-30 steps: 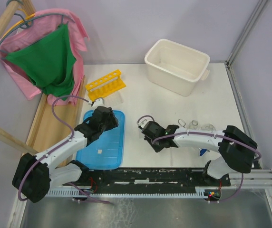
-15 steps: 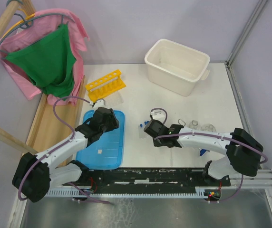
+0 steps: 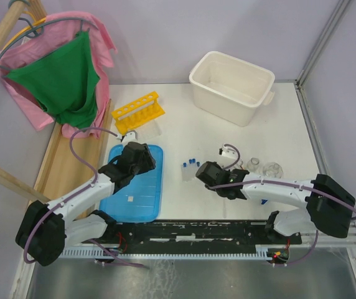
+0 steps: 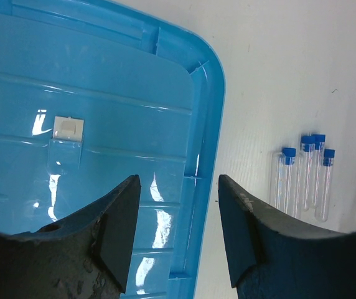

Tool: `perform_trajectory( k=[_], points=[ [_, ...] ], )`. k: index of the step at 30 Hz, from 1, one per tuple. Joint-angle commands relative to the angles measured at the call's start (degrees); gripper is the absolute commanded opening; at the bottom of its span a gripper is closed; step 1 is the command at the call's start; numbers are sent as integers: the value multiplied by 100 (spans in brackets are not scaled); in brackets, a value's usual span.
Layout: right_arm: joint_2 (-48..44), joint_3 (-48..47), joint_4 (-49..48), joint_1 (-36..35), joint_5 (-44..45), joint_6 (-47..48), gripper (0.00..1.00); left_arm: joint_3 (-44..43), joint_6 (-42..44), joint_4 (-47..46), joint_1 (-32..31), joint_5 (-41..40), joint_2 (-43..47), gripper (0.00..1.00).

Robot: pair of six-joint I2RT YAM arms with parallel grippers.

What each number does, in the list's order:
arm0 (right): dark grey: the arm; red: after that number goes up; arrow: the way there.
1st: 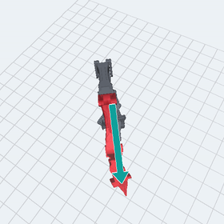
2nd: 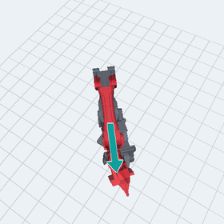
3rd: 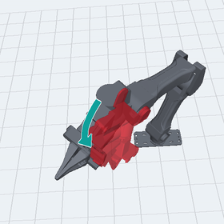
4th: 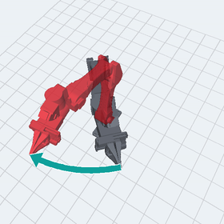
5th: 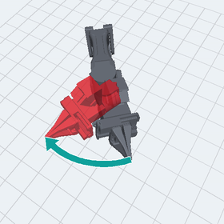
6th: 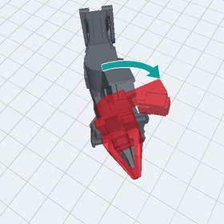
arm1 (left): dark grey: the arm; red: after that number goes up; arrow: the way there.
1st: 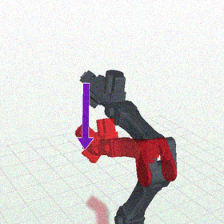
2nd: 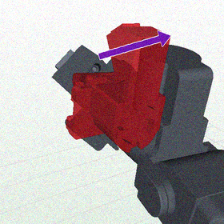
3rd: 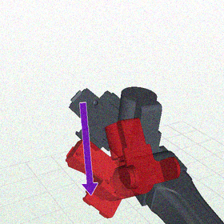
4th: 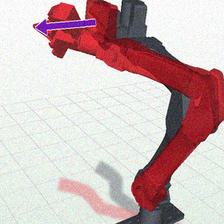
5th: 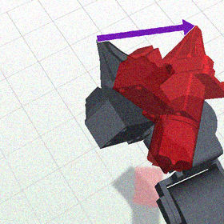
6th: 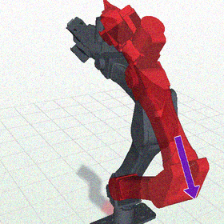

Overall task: Organize the chemistry lab equipment
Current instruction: Place the test tube at the center of the board.

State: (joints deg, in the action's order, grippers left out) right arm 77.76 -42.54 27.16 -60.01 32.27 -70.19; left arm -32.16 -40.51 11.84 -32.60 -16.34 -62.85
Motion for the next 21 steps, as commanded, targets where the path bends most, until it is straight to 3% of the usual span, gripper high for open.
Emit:
perform_trajectory(
  k=[1, 8, 21],
  points=[
    [-309, 360, -435, -24, 485, -1249, 4, 9, -9, -254, -22, 7, 112, 60],
    [-276, 340, -732, -106, 582, -1769, 8, 0, -33, -258, -27, 17, 124, 60],
    [637, -102, -865, -151, 264, -2086, 15, 70, -51, -242, -28, 28, 229, 60]
  ],
)
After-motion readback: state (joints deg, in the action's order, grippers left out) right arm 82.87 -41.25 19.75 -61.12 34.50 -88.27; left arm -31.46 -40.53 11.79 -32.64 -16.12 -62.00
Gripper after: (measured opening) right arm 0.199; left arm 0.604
